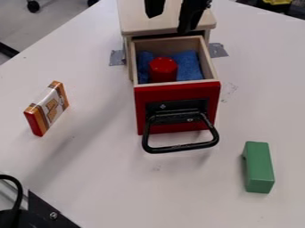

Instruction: Take the red object out of the drawer.

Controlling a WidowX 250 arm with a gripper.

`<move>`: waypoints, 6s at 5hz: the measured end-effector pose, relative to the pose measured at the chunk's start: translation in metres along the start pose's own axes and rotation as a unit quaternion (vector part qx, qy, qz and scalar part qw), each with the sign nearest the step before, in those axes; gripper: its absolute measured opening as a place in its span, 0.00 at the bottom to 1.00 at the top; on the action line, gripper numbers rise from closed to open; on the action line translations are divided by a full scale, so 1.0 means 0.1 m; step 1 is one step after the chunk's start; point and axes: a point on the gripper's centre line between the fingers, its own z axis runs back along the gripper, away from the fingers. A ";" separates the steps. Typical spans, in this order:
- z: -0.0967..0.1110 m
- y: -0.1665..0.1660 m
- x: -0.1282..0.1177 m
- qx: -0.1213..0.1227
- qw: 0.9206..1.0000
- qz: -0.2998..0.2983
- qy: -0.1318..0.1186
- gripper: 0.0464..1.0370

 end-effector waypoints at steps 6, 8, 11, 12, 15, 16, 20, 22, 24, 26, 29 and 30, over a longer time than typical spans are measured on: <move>-0.48 -0.02 0.17 0.012 1.000 -0.008 0.024 0.96; -0.59 0.00 0.10 0.029 0.999 -0.026 0.019 0.96; -0.76 0.05 0.00 0.032 0.998 -0.049 0.030 0.96; -0.73 0.08 0.02 0.039 0.997 -0.053 0.027 0.96; -0.81 0.25 -0.11 0.019 0.998 -0.044 0.032 0.67; -0.74 0.32 -0.11 0.011 0.999 -0.031 0.033 0.67; -0.31 0.23 -0.30 -0.050 0.998 -0.047 0.012 0.67; -0.27 0.09 -0.59 -0.033 0.995 -0.096 -0.007 0.67; -0.20 0.13 -0.67 -0.021 0.995 -0.095 -0.033 0.66; -0.24 0.35 -0.86 -0.007 0.997 -0.055 -0.052 0.66; -0.52 0.50 -1.40 0.040 0.998 -0.037 -0.042 0.66; -0.58 0.53 -1.51 0.068 0.995 -0.054 -0.047 0.66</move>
